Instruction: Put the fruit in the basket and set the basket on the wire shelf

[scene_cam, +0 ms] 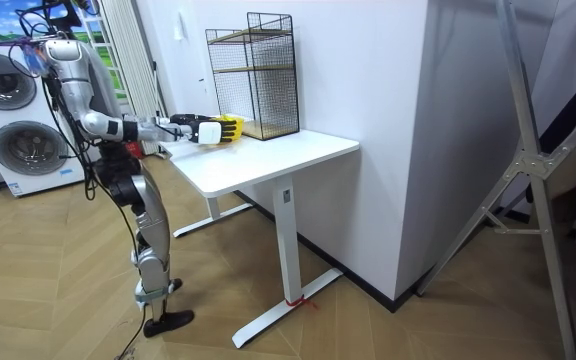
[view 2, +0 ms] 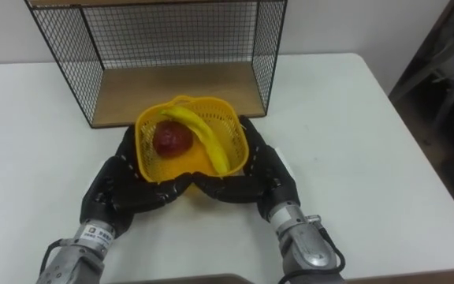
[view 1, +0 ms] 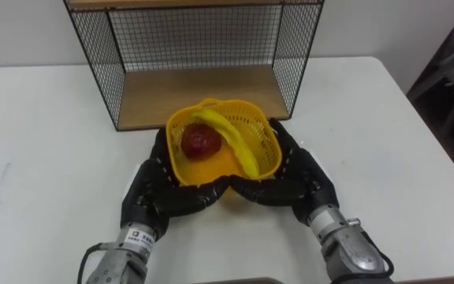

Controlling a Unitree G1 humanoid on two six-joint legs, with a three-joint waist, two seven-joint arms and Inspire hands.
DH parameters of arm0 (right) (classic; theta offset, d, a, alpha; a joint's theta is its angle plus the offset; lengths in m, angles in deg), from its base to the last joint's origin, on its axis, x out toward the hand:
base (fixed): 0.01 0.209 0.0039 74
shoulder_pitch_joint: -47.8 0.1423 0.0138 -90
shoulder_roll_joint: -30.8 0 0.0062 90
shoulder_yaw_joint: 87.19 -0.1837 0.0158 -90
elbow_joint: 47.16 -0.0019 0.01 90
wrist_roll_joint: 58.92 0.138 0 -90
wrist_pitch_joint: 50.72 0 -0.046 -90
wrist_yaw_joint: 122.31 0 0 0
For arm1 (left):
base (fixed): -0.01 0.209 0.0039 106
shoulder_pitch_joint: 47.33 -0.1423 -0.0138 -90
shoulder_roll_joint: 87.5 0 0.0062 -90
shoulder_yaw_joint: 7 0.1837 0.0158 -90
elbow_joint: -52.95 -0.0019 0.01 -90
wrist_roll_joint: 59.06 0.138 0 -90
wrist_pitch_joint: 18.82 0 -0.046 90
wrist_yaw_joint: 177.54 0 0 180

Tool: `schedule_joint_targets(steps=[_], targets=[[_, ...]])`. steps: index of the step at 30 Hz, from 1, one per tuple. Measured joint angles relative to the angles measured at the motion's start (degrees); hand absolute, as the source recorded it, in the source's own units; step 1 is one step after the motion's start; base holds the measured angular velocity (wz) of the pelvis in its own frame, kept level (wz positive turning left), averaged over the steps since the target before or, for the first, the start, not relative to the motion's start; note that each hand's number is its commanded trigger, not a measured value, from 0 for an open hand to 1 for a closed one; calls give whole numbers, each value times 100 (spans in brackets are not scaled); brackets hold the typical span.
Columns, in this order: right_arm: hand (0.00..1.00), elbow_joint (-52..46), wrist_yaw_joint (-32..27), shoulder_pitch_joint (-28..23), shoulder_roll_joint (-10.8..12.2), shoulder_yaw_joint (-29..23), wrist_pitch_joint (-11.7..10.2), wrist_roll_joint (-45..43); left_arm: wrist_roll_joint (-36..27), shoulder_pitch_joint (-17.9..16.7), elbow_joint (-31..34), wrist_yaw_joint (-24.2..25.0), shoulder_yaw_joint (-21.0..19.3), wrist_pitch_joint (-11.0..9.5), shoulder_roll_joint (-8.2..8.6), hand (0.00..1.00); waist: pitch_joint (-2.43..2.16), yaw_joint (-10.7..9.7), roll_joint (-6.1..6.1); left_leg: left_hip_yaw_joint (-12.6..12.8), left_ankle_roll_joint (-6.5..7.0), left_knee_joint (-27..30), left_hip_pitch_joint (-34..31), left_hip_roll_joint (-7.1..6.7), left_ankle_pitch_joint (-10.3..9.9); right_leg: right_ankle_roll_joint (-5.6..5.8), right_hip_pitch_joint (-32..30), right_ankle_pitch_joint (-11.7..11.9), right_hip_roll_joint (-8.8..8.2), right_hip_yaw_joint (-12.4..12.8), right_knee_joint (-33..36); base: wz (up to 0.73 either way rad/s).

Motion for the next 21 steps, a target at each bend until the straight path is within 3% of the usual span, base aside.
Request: schedule_joint_targets(steps=[11,21], targets=[[0,-12,-101,10,29,46,5,-14,48,71,-2,-100,-2,84,42,0,-12,18,52,2,-1,5,7,1,0,-2,30,1,9,-6,-18,0],[0,-245,-174,588,32,48,-60,-12,272,490,545,-496,-134,73,45,0,-26,27,61,-48,-4,37,23,-5,2,-5,37,3,9,-15,-34,0]])
